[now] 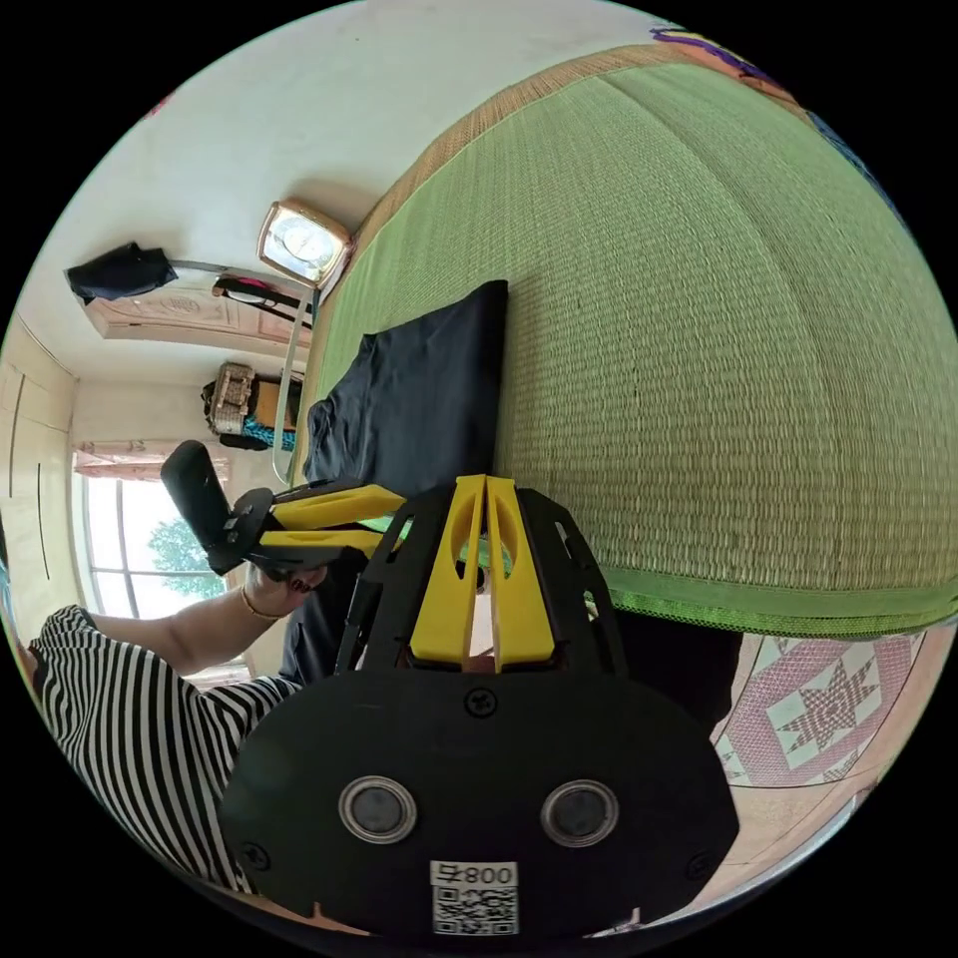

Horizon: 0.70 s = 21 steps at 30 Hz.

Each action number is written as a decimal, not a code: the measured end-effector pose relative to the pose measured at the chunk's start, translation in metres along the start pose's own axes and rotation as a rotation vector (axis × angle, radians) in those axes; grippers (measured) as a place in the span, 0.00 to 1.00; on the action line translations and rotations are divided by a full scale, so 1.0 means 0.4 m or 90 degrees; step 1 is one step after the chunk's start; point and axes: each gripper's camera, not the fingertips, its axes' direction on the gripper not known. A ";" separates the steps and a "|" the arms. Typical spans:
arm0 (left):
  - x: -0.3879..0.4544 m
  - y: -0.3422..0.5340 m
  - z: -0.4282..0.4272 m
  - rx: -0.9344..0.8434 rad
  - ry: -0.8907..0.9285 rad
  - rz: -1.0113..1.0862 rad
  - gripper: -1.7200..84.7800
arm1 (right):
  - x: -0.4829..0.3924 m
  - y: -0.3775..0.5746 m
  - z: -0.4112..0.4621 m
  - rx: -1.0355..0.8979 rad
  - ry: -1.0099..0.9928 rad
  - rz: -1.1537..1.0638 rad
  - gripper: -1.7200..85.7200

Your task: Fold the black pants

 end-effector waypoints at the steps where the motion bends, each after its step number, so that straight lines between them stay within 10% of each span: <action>1: 0.037 -0.020 0.028 -0.013 -0.018 0.022 0.13 | 0.005 -0.006 -0.006 -0.008 -0.010 0.003 0.02; 8: 0.160 -0.055 0.117 -0.051 -0.180 0.051 0.08 | 0.027 -0.035 -0.056 -0.037 -0.040 0.006 0.03; 21: 0.194 -0.010 0.017 0.025 -0.086 0.001 0.05 | 0.116 -0.263 -0.137 0.035 -0.146 0.053 0.11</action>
